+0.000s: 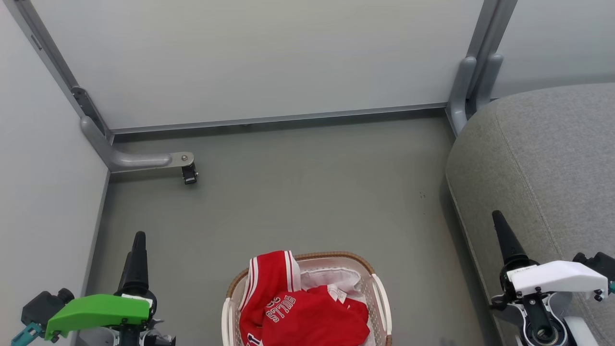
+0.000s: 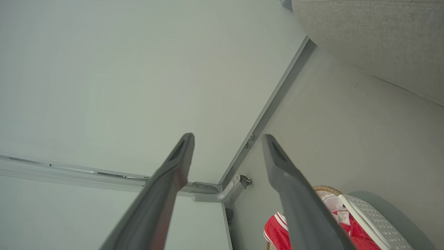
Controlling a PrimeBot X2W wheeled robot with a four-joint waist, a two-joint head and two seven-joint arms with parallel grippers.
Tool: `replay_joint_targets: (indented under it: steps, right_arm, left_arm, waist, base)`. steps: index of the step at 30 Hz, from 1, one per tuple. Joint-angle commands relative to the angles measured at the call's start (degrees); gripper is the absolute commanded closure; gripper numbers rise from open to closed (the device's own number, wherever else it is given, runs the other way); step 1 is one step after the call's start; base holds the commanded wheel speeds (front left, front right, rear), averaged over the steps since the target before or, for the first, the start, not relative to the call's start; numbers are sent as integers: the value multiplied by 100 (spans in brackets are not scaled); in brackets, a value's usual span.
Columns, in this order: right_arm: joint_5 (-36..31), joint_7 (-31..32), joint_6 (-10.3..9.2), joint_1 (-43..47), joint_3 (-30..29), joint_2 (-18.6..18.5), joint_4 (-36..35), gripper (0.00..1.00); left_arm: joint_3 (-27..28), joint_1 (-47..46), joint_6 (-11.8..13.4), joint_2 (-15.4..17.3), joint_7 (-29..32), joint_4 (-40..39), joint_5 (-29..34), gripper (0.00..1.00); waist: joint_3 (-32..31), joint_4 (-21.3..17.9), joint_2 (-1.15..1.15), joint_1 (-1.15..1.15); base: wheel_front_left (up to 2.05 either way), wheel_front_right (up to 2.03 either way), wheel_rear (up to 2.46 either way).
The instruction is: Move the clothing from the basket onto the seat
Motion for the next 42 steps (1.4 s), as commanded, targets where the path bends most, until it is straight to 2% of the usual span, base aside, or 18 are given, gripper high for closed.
replay_joint_targets:
  steps: [1,16,42]
  right_arm:
    - [-233,-65,2,-148,26,-53,-48,0]
    - [-1641,-379,2,-202,237,-62,80,0]
    - [-3554,-827,2,-255,597,-165,415,0]
  left_arm:
    - [-23,-187,-8,83,-68,-53,281,0]
    - [-92,-107,-12,122,-378,79,1811,0]
    - [-199,-29,-6,192,-828,313,3890,0]
  waist:
    - [3,-2,0,0]
    - [10,-31,0,0]
    - [28,-60,0,0]
  base:
    - [0,0,0]
    - [0,0,0]
    - [0,0,0]
